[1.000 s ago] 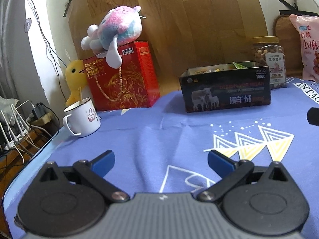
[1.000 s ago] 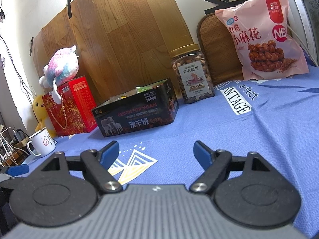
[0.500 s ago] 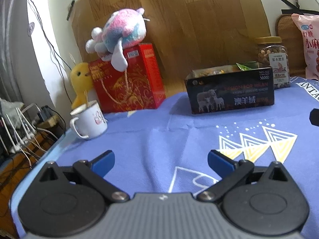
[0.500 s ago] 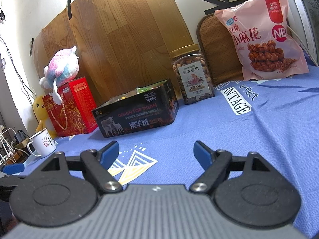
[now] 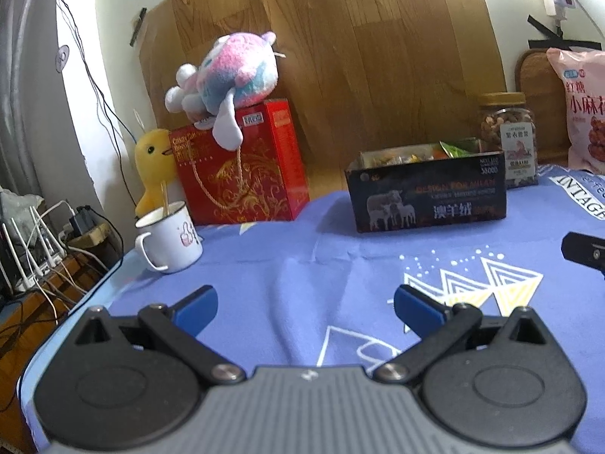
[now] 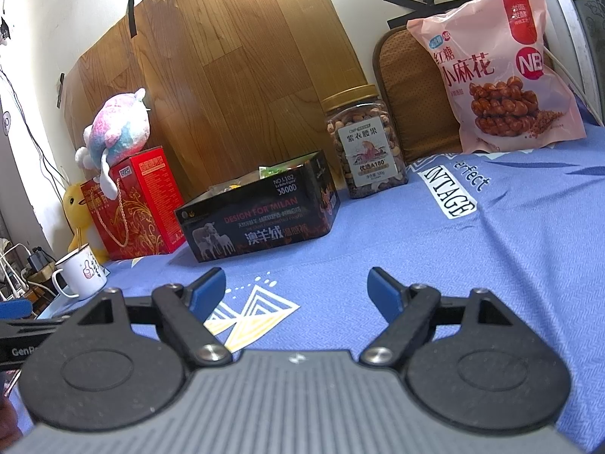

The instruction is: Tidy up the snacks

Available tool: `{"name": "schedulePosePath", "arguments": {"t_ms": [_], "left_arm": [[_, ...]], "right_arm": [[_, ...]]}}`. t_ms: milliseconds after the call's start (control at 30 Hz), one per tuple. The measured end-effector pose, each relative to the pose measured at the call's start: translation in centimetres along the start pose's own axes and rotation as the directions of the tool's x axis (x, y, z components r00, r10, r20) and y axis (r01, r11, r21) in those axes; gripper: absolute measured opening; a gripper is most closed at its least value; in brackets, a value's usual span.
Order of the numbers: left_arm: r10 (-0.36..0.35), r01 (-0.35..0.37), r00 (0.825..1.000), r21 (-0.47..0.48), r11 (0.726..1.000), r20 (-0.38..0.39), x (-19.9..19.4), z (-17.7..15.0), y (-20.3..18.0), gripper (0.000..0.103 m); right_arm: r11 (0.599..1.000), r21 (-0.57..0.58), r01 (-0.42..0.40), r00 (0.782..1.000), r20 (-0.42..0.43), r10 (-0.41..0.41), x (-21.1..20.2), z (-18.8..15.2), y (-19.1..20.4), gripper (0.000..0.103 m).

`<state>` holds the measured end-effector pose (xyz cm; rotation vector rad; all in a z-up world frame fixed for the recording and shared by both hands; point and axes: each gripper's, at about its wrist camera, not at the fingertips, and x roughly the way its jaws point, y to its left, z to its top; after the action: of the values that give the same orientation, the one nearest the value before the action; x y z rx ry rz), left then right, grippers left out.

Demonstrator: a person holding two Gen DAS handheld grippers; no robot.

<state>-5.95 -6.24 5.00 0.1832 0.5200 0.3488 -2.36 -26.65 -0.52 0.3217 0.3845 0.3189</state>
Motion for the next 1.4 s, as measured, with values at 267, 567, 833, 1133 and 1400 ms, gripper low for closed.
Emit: {"name": "schedulePosePath", "arguments": {"t_ms": [267, 567, 833, 1133, 1400], "left_arm": [[-0.04, 0.039, 0.998, -0.017, 0.999, -0.053, -0.02, 0.19, 0.11, 0.103], [-0.048, 0.046, 0.996, -0.028, 0.999, -0.075, -0.01, 0.41, 0.28, 0.103], [-0.078, 0.075, 0.991, -0.029, 0.997, -0.11, 0.43, 0.11, 0.08, 0.103], [-0.102, 0.099, 0.986, -0.033, 0.995, -0.133, 0.69, -0.04, -0.03, 0.103], [-0.119, 0.115, 0.982, -0.039, 0.993, -0.148, 0.76, -0.14, -0.12, 0.103]], "right_arm": [[1.0, 0.001, 0.0, 1.0, 0.0, 0.0, 0.02, -0.03, 0.24, 0.084], [1.0, 0.002, 0.002, 1.0, 0.001, -0.002, -0.05, -0.01, 0.12, 0.084], [1.0, 0.002, 0.002, 1.0, 0.002, -0.002, -0.03, -0.04, 0.24, 0.084], [1.0, 0.004, 0.002, 1.0, 0.002, -0.002, -0.06, -0.02, 0.22, 0.085], [1.0, 0.004, 0.002, 1.0, 0.002, -0.002, -0.08, 0.02, 0.2, 0.085]]}}
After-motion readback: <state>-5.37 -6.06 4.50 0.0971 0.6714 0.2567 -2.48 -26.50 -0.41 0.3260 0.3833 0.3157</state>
